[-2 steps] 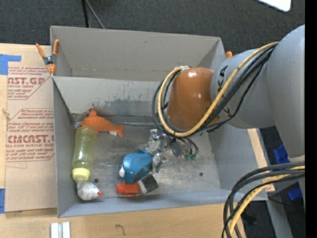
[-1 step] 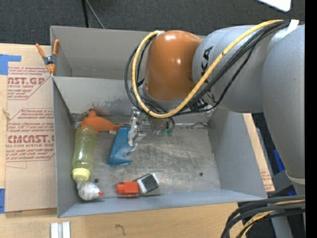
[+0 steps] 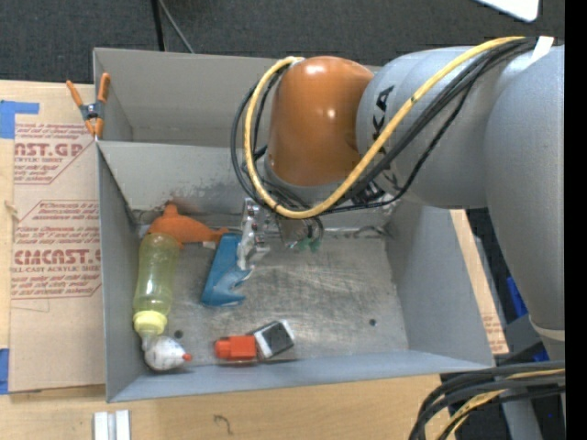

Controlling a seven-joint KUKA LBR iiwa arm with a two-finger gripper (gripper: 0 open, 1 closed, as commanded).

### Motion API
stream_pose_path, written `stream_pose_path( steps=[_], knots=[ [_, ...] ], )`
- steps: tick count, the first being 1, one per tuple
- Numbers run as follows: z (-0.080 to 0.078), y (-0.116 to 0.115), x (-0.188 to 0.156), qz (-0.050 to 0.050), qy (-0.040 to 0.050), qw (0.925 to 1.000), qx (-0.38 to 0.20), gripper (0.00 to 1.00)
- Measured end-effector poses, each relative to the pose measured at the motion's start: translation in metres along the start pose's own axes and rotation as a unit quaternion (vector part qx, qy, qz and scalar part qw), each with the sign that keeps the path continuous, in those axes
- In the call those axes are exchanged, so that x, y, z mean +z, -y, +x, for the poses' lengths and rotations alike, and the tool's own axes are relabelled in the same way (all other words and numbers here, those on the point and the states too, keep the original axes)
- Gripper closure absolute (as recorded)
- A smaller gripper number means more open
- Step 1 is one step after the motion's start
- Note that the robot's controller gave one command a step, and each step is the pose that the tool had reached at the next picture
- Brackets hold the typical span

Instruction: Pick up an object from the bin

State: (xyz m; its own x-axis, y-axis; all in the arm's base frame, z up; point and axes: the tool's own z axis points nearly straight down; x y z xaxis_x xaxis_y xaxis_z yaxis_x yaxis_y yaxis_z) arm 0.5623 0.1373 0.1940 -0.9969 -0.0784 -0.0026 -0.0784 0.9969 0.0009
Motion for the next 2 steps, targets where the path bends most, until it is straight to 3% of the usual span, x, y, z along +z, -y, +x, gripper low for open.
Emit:
stream_pose_path(
  steps=[1, 2],
  knots=[
    [0.0057, 0.0020, 0.0444, 0.000, -0.0008, 1.0000, -0.007, 0.00],
    [0.0056, 0.0020, 0.0442, 0.000, -0.0006, 1.0000, -0.007, 0.00]
  ],
)
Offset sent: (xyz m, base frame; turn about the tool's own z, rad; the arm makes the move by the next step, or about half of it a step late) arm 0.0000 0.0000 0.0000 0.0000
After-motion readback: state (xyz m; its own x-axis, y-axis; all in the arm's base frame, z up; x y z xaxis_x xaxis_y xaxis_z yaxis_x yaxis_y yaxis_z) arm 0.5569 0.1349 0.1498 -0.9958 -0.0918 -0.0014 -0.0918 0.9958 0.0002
